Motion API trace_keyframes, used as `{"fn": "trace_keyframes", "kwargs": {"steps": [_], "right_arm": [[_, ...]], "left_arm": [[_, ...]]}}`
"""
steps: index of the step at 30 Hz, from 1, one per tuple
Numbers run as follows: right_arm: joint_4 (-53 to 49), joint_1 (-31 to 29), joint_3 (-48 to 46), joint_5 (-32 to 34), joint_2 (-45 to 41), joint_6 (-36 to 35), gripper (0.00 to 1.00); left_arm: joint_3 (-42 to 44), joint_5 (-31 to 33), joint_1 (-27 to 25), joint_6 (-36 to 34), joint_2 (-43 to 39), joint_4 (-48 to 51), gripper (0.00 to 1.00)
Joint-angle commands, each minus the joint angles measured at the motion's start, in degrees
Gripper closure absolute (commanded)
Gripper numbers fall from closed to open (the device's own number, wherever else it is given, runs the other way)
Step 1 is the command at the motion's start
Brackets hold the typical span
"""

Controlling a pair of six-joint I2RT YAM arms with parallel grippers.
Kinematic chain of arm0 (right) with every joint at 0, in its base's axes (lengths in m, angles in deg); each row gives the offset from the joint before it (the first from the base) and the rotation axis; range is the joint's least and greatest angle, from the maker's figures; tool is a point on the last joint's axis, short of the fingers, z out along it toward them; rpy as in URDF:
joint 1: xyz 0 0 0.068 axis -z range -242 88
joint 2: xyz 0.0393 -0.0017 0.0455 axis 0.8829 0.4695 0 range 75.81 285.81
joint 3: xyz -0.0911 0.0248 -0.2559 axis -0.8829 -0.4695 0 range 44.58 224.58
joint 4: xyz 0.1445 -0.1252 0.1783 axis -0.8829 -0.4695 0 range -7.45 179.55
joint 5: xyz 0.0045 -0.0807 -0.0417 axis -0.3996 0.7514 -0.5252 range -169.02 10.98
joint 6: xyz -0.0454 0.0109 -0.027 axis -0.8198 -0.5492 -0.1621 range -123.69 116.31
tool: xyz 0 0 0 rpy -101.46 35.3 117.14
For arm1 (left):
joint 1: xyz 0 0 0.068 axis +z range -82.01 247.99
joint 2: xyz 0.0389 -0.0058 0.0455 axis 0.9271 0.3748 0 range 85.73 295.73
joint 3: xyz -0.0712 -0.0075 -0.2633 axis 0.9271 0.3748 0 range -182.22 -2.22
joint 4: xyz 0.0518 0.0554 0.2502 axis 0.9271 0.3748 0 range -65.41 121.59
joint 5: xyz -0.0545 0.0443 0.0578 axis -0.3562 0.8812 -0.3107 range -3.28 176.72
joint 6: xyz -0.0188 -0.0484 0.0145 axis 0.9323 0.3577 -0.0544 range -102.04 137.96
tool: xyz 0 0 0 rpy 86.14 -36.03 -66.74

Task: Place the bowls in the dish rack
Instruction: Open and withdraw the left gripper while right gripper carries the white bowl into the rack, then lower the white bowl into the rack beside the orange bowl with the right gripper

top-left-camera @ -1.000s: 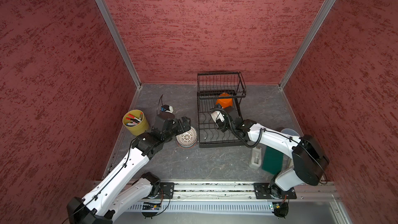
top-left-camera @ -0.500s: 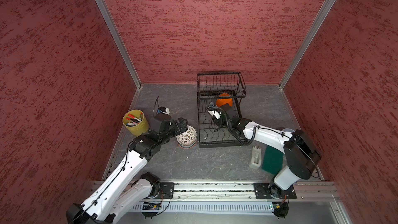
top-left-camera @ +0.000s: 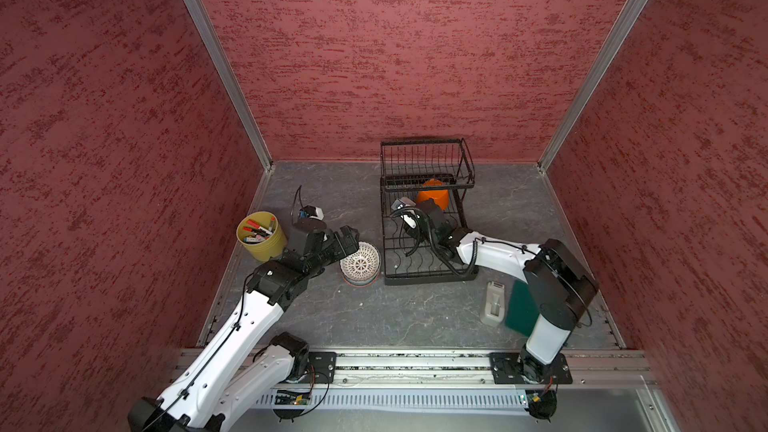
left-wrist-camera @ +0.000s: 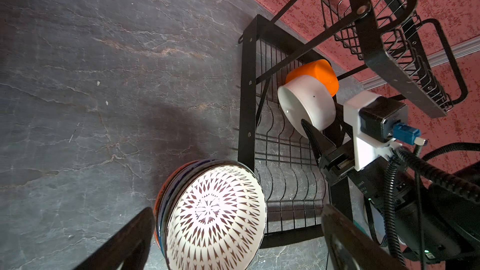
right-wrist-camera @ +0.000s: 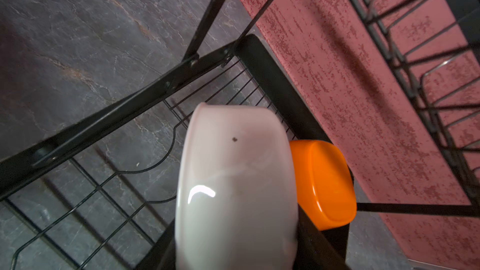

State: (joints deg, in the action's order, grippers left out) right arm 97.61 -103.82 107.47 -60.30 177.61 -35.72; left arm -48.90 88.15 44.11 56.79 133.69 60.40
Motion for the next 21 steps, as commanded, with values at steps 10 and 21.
{"fn": "trace_keyframes", "kwargs": {"steps": [10, 21], "right_arm": [[13.3, -0.1, 4.3, 3.2, 5.7, -10.0, 0.54], [16.2, 0.9, 7.7, 3.1, 9.9, -14.8, 0.53]], "left_arm": [[-0.2, -1.9, 2.4, -1.6, -1.7, 2.8, 0.00], [-0.1, -1.7, 3.2, -1.5, -4.2, 5.5, 0.00]]}}
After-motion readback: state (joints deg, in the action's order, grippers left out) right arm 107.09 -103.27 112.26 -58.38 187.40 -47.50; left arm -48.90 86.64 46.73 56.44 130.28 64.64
